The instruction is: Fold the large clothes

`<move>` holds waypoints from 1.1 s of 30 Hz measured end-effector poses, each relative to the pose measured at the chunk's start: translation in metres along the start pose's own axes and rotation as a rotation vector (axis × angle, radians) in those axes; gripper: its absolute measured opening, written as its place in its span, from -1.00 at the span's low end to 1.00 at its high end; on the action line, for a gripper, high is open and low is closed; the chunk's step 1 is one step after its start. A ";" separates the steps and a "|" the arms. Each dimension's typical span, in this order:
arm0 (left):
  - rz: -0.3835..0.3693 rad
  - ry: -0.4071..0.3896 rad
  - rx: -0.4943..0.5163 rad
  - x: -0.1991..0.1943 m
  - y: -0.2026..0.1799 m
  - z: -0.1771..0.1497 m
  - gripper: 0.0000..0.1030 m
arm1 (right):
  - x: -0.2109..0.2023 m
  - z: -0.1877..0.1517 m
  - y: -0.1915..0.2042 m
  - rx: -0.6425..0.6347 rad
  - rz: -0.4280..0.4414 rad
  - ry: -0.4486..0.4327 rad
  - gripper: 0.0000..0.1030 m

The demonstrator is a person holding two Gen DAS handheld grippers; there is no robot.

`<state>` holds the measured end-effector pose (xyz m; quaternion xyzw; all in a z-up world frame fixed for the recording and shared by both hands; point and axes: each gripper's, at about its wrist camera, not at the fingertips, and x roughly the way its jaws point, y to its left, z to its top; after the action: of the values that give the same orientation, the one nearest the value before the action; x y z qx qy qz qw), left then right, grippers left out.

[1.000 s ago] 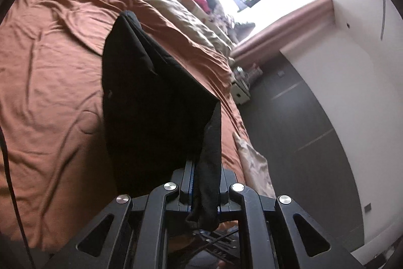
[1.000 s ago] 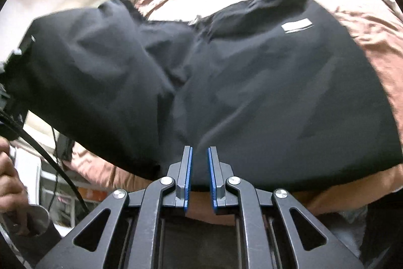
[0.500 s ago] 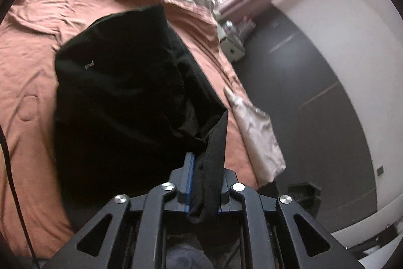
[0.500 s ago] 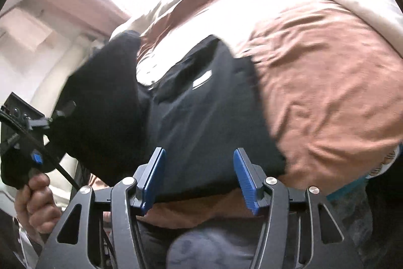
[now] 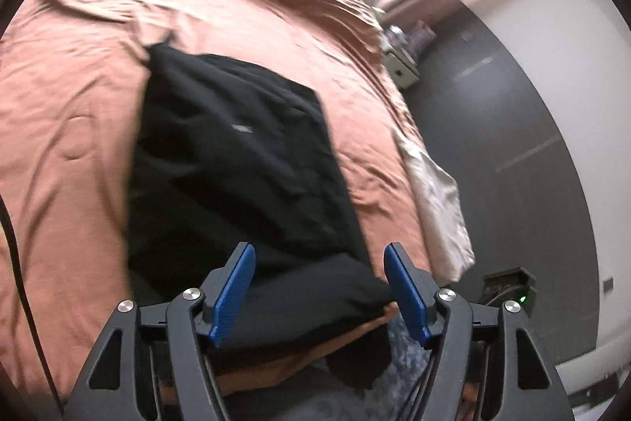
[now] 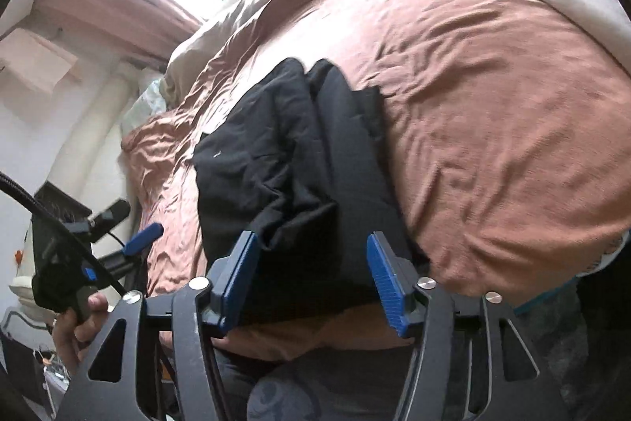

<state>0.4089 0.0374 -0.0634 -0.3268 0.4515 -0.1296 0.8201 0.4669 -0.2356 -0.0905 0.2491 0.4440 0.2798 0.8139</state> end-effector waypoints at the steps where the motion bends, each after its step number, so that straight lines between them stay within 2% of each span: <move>1: 0.011 -0.007 -0.011 -0.003 0.004 0.000 0.35 | 0.007 0.002 0.004 -0.007 -0.003 0.011 0.16; 5: 0.046 -0.028 -0.075 -0.023 0.040 -0.005 0.36 | 0.031 0.012 0.018 -0.039 -0.047 0.053 0.16; 11: 0.080 -0.035 -0.163 -0.030 0.078 -0.023 0.36 | 0.068 0.013 0.034 -0.113 -0.128 0.149 0.15; 13: 0.081 -0.025 -0.191 -0.030 0.091 -0.030 0.36 | 0.072 0.013 0.036 -0.122 -0.107 0.140 -0.46; 14: 0.084 -0.020 -0.199 -0.029 0.093 -0.033 0.36 | 0.073 0.013 0.039 -0.126 -0.094 0.138 -0.70; 15: 0.088 -0.013 -0.204 -0.026 0.096 -0.037 0.36 | 0.070 0.014 0.043 -0.139 -0.085 0.117 -0.77; 21: 0.101 0.028 -0.180 -0.013 0.093 -0.043 0.36 | 0.035 0.014 0.055 -0.200 0.005 0.015 -0.84; 26: 0.119 0.033 -0.114 0.004 0.075 -0.044 0.36 | 0.030 0.007 0.011 -0.125 0.027 0.004 -0.85; 28: 0.117 0.048 -0.098 0.012 0.070 -0.045 0.31 | 0.041 -0.001 -0.018 -0.055 0.045 0.029 -0.85; 30: 0.137 0.077 -0.078 0.025 0.067 -0.048 0.12 | 0.054 -0.010 -0.044 0.009 0.051 0.053 -0.85; 33: 0.142 0.131 -0.055 0.042 0.067 -0.052 -0.04 | 0.055 -0.016 -0.057 0.049 0.072 0.048 -0.87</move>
<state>0.3845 0.0446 -0.1544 -0.3071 0.5297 -0.0798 0.7866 0.4915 -0.2368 -0.1673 0.2779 0.4608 0.3037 0.7862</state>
